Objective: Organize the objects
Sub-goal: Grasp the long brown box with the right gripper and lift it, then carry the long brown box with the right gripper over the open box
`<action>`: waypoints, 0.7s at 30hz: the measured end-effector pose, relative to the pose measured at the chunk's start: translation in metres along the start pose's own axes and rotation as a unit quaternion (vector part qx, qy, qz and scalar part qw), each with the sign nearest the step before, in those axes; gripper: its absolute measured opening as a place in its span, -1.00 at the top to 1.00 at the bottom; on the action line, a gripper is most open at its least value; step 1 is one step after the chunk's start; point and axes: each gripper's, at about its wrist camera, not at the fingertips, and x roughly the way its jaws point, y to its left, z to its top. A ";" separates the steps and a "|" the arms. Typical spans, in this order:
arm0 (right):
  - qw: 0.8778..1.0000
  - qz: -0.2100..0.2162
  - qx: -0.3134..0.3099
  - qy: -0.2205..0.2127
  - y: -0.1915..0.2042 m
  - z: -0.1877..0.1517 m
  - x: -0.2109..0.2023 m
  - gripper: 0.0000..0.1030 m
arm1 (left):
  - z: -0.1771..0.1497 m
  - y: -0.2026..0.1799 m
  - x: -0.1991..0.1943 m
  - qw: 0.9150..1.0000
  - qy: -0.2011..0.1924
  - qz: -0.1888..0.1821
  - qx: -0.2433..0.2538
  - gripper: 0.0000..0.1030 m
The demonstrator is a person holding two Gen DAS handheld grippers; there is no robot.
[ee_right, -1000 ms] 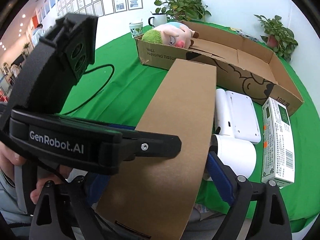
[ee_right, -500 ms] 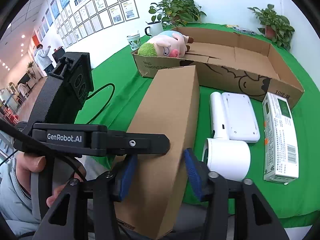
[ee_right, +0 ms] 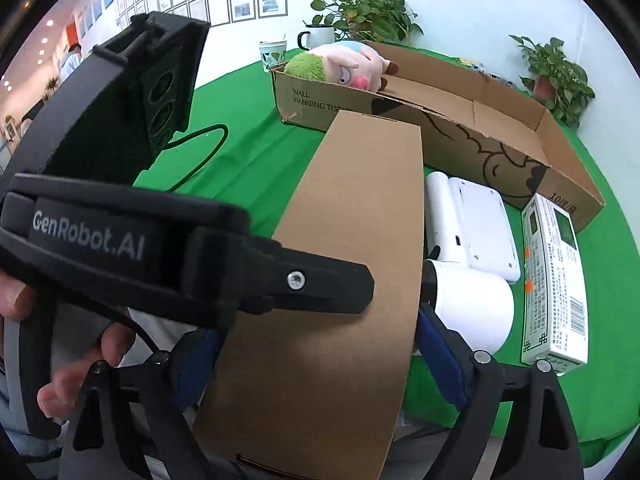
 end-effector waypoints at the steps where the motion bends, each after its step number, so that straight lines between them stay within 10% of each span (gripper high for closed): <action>1: 1.000 0.002 0.001 -0.001 0.000 -0.001 -0.001 -0.70 | 0.000 -0.001 0.001 1.000 0.002 -0.001 -0.001 -0.63; 21: 0.995 0.063 0.055 -0.050 -0.025 0.005 -0.032 -0.63 | 0.028 -0.029 -0.029 0.999 -0.035 0.001 0.020 -0.58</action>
